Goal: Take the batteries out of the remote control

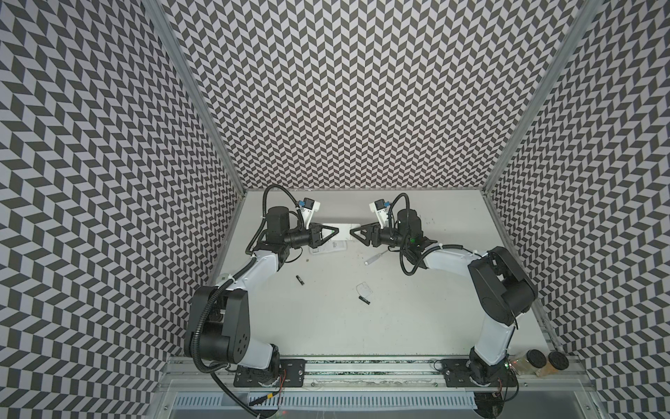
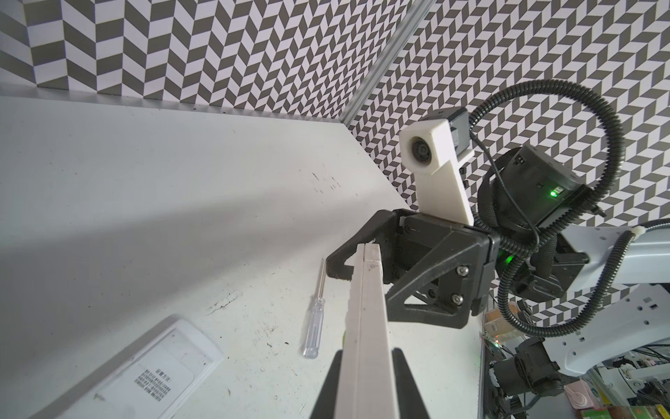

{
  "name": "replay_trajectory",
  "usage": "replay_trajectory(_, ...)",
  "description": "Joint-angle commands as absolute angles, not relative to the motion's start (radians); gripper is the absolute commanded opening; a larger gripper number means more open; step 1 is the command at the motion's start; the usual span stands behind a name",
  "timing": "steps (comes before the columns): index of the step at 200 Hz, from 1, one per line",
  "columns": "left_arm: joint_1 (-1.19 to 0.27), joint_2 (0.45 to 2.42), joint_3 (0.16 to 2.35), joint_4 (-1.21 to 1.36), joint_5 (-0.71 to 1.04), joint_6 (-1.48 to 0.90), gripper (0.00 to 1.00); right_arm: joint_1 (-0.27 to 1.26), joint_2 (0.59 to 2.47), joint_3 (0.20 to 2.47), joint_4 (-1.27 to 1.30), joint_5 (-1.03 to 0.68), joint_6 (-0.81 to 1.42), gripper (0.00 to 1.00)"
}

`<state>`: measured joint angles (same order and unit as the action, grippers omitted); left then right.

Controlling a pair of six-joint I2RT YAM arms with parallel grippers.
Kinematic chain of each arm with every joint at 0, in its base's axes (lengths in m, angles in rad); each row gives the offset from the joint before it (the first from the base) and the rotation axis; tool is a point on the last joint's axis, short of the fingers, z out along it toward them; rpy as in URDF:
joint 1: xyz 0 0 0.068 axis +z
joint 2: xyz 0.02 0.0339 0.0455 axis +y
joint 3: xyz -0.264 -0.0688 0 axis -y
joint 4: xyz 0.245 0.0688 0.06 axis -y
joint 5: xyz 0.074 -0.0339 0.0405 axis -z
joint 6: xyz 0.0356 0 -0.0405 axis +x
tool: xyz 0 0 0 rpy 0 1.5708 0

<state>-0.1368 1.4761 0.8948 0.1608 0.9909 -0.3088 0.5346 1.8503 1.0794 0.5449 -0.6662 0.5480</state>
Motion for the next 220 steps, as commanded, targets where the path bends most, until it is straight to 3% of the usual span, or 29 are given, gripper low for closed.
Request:
replay_trajectory(1,-0.147,1.471,0.936,0.191,1.048,-0.315,0.0,0.54,1.882,1.098,0.538,-0.666,0.561,0.48)
replay_trajectory(20,-0.147,1.472,0.93,0.198,1.049,-0.305,0.0,0.541,1.868,1.073,0.549,-0.65,0.54,0.37)
replay_trajectory(67,-0.148,1.472,0.95,0.166,1.045,-0.282,0.0,0.541,1.837,1.058,0.504,-0.634,0.517,0.26)
replay_trajectory(220,-0.172,1.483,0.958,0.117,0.946,-0.252,0.0,0.575,1.756,1.034,0.408,-0.641,0.474,0.18)
